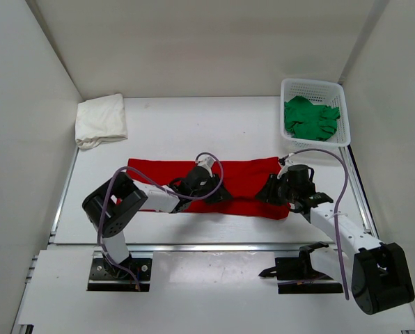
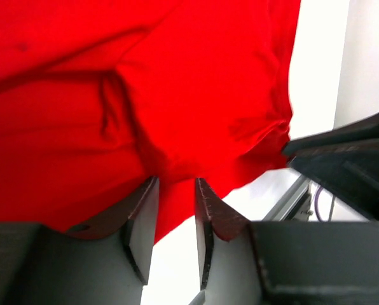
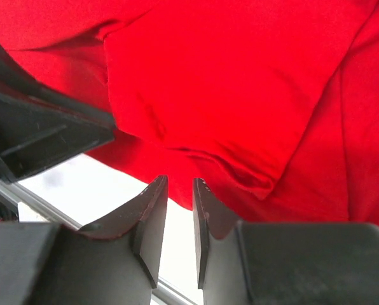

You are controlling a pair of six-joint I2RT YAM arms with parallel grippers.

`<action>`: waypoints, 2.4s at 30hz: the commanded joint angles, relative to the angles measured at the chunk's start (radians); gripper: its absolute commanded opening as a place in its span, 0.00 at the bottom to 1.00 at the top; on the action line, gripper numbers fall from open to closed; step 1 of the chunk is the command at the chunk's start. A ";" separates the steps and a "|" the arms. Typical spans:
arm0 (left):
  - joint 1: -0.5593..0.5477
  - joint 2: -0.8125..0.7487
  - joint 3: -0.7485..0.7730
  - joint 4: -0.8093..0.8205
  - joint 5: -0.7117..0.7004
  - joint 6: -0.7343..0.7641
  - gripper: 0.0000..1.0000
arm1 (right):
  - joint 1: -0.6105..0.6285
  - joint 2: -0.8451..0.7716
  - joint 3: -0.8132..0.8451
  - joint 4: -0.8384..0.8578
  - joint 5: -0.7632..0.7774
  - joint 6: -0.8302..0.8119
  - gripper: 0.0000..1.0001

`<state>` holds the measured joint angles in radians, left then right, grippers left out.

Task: Fold and stack the t-shirts
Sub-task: Fold the other side of the tshirt into a rectangle

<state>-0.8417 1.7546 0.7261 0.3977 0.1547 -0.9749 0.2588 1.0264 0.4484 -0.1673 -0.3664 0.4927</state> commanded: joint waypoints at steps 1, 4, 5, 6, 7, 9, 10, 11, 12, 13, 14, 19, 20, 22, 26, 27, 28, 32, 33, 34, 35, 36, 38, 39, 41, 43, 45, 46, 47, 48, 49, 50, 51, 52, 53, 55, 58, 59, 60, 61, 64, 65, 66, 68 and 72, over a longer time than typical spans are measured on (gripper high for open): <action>-0.016 0.008 0.048 0.032 -0.027 -0.021 0.40 | -0.010 -0.017 -0.011 0.043 -0.028 -0.016 0.21; -0.017 0.037 0.070 0.018 -0.041 -0.027 0.40 | -0.016 -0.028 -0.019 0.063 -0.042 -0.017 0.21; -0.017 0.042 0.070 0.020 -0.047 -0.027 0.38 | -0.016 -0.032 -0.023 0.071 -0.040 -0.016 0.22; -0.017 0.045 0.075 0.015 -0.047 -0.025 0.36 | -0.015 -0.029 -0.024 0.069 -0.049 -0.013 0.21; -0.019 0.049 0.082 0.013 -0.059 -0.021 0.33 | -0.016 -0.029 -0.025 0.072 -0.051 -0.016 0.22; -0.019 0.057 0.098 -0.006 -0.066 -0.008 0.30 | -0.015 -0.026 -0.027 0.075 -0.048 -0.016 0.21; -0.017 0.057 0.096 -0.010 -0.078 -0.008 0.28 | -0.015 -0.028 -0.027 0.072 -0.049 -0.016 0.22; -0.022 0.059 0.099 -0.016 -0.078 -0.005 0.27 | -0.021 -0.032 -0.028 0.080 -0.054 -0.016 0.21; -0.022 0.066 0.098 -0.016 -0.083 -0.007 0.23 | -0.021 -0.031 -0.031 0.083 -0.055 -0.011 0.21; -0.017 0.069 0.101 -0.013 -0.078 -0.001 0.19 | -0.024 -0.031 -0.036 0.084 -0.055 -0.013 0.21; -0.011 0.072 0.107 -0.020 -0.086 -0.005 0.17 | -0.024 -0.031 -0.034 0.081 -0.058 -0.013 0.22; -0.014 0.080 0.121 -0.063 -0.089 0.022 0.22 | -0.041 -0.042 -0.034 0.080 -0.037 -0.012 0.23; -0.014 0.065 0.104 -0.065 -0.102 0.034 0.28 | -0.038 -0.037 -0.037 0.083 -0.040 -0.011 0.23; -0.017 0.022 0.055 -0.053 -0.128 0.030 0.35 | -0.033 -0.034 -0.037 0.092 -0.040 -0.009 0.23; -0.007 0.031 0.039 -0.043 -0.124 0.015 0.37 | -0.013 -0.017 -0.042 0.120 -0.051 0.004 0.23; -0.008 0.043 0.050 -0.048 -0.122 0.013 0.37 | -0.013 -0.015 -0.040 0.120 -0.049 0.004 0.23; -0.010 0.051 0.059 -0.052 -0.122 0.008 0.37 | -0.010 -0.015 -0.042 0.111 -0.048 0.001 0.23; -0.016 0.074 0.087 -0.051 -0.116 0.001 0.39 | -0.012 -0.028 -0.051 0.124 -0.052 0.006 0.23; -0.020 0.082 0.091 -0.051 -0.116 -0.001 0.39 | -0.007 -0.029 -0.065 0.127 -0.057 0.013 0.23; -0.023 0.085 0.096 -0.053 -0.119 0.001 0.39 | -0.012 -0.037 -0.062 0.132 -0.057 0.012 0.22; -0.025 0.083 0.102 -0.059 -0.122 -0.008 0.40 | -0.013 -0.032 -0.065 0.135 -0.057 0.010 0.22; -0.026 0.091 0.104 -0.051 -0.122 -0.007 0.39 | -0.012 -0.031 -0.065 0.138 -0.062 0.010 0.23; -0.031 0.097 0.101 -0.039 -0.121 -0.022 0.39 | -0.004 -0.031 -0.073 0.143 -0.060 0.014 0.23; -0.031 0.100 0.096 -0.031 -0.122 -0.031 0.36 | 0.000 -0.031 -0.074 0.147 -0.059 0.018 0.22; -0.030 0.100 0.099 -0.017 -0.124 -0.042 0.32 | 0.003 -0.031 -0.076 0.153 -0.063 0.021 0.22; -0.030 0.098 0.099 -0.010 -0.123 -0.050 0.25 | 0.013 -0.026 -0.088 0.157 -0.054 0.030 0.22; -0.025 0.098 0.096 0.006 -0.116 -0.064 0.20 | 0.014 -0.028 -0.088 0.163 -0.060 0.027 0.22; -0.025 0.095 0.096 0.012 -0.112 -0.073 0.17 | 0.011 -0.031 -0.097 0.160 -0.062 0.029 0.22; -0.019 0.088 0.098 0.012 -0.113 -0.073 0.15 | 0.011 -0.031 -0.096 0.161 -0.062 0.033 0.22; -0.020 0.085 0.090 0.015 -0.113 -0.076 0.11 | 0.007 -0.031 -0.106 0.157 -0.060 0.032 0.22; -0.019 0.066 0.091 0.021 -0.112 -0.080 0.08 | 0.005 -0.037 -0.108 0.152 -0.059 0.037 0.22; -0.013 0.066 0.076 0.032 -0.116 -0.091 0.05 | 0.000 -0.043 -0.119 0.156 -0.059 0.038 0.22; -0.010 0.057 0.062 0.047 -0.116 -0.085 0.03 | -0.004 -0.045 -0.116 0.160 -0.069 0.035 0.22; -0.007 0.042 0.056 0.049 -0.121 -0.085 0.01 | -0.003 -0.045 -0.120 0.163 -0.066 0.041 0.22; 0.003 0.039 0.053 0.046 -0.122 -0.094 0.00 | 0.000 -0.046 -0.125 0.160 -0.065 0.041 0.22; 0.003 0.017 0.047 0.056 -0.129 -0.093 0.00 | -0.004 -0.045 -0.126 0.181 -0.068 0.043 0.23; 0.006 0.019 0.041 0.064 -0.121 -0.100 0.00 | 0.003 -0.034 -0.122 0.195 -0.069 0.047 0.23; 0.006 0.020 0.039 0.072 -0.113 -0.110 0.00 | 0.008 -0.031 -0.125 0.198 -0.068 0.049 0.23; 0.004 0.032 0.036 0.078 -0.107 -0.113 0.00 | 0.016 -0.025 -0.113 0.196 -0.065 0.047 0.25; 0.004 0.040 0.039 0.079 -0.103 -0.114 0.00 | 0.023 -0.020 -0.109 0.198 -0.057 0.047 0.25; 0.007 0.029 0.019 0.112 -0.092 -0.120 0.00 | 0.094 0.015 -0.085 0.216 -0.005 0.053 0.28; 0.013 0.014 0.018 0.101 -0.087 -0.105 0.02 | 0.121 0.027 -0.088 0.232 0.003 0.064 0.29; 0.016 0.000 0.010 0.089 -0.087 -0.094 0.02 | 0.129 0.049 -0.085 0.271 -0.002 0.082 0.30; 0.042 -0.065 -0.016 0.072 -0.078 -0.065 0.01 | 0.173 0.112 -0.076 0.328 0.004 0.104 0.31; 0.079 -0.150 -0.070 0.050 -0.052 -0.050 0.00 | 0.263 0.190 -0.036 0.413 0.087 0.159 0.35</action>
<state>-0.7952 1.7092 0.6846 0.4416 0.0715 -1.0527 0.4778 1.1828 0.3515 0.1059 -0.3504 0.6037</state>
